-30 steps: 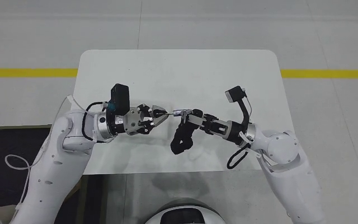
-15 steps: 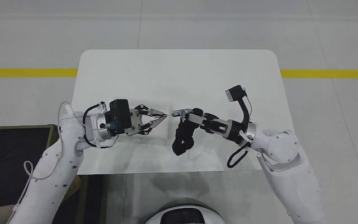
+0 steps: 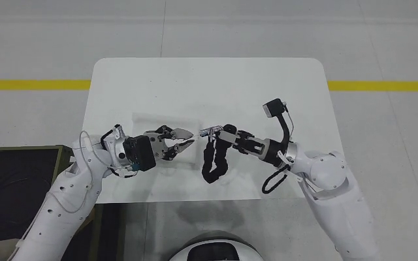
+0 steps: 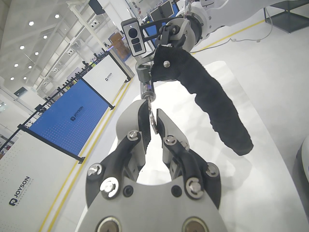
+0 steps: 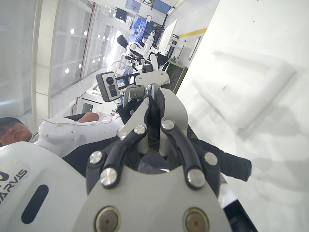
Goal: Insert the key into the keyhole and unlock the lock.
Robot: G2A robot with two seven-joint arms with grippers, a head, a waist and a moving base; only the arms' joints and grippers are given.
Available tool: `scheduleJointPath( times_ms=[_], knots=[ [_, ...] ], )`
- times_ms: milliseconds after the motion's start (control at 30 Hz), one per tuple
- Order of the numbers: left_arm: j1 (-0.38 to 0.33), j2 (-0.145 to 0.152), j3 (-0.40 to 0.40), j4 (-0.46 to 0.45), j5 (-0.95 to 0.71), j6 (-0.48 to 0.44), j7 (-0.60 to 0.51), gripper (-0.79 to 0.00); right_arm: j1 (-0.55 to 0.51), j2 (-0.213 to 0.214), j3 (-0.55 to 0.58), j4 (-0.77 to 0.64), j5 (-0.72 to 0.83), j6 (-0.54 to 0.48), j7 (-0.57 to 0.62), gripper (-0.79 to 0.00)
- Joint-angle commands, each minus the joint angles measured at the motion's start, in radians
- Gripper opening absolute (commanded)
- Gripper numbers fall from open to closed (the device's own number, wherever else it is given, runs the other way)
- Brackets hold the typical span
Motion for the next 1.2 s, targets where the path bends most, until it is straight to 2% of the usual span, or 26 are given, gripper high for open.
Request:
scheduleJointPath(
  times_ms=[0, 100, 200, 300, 500, 667, 733, 867, 900, 967, 1167],
  knots=[
    [0.0, 0.0, 0.0, 0.0, -0.001, -0.001, -0.001, 0.0, -0.004, 0.002, 0.013, -0.001, -0.048, 0.005, -0.027, -0.785],
    [0.0, 0.0, 0.0, 0.0, -0.001, -0.001, -0.001, 0.0, -0.022, 0.009, 0.043, -0.021, -0.26, 0.024, -0.117, -0.785],
    [0.0, 0.0, 0.0, 0.0, -0.001, -0.001, -0.001, 0.0, -0.049, 0.019, 0.059, -0.05, -0.572, 0.065, -0.211, -0.785],
    [0.0, 0.0, 0.0, 0.0, -0.001, -0.001, -0.001, 0.0, -0.068, 0.023, 0.055, -0.068, -0.81, 0.095, -0.299, -0.785],
    [0.0, 0.0, 0.0, 0.0, -0.001, -0.001, -0.001, 0.0, -0.075, 0.031, -0.026, -0.028, -1.393, 0.087, -0.501, -0.785],
    [0.0, 0.0, 0.0, 0.0, -0.001, -0.001, -0.001, 0.0, -0.051, 0.026, -0.143, 0.067, -1.676, 0.07, -0.486, -0.785],
    [0.0, 0.0, 0.0, 0.0, -0.001, -0.001, -0.001, 0.0, -0.042, 0.02, -0.171, 0.082, -1.715, 0.082, -0.482, -0.785],
    [0.0, 0.0, 0.0, 0.0, -0.001, -0.001, -0.001, 0.0, -0.035, 0.013, -0.155, 0.065, -1.692, 0.13, -0.485, -0.785],
    [0.0, 0.0, 0.0, 0.0, -0.001, -0.001, -0.001, 0.0, -0.042, 0.01, -0.144, 0.056, -1.627, 0.135, -0.487, -0.785],
    [0.0, 0.0, 0.0, 0.0, -0.001, -0.001, -0.001, 0.0, -0.042, 0.01, -0.102, 0.043, -1.64, 0.184, -0.502, -0.785],
    [0.0, 0.0, 0.0, 0.0, -0.001, -0.001, -0.001, 0.0, -0.074, -0.003, -0.06, 0.047, -1.436, 0.24, -0.538, -0.785]
  ],
)
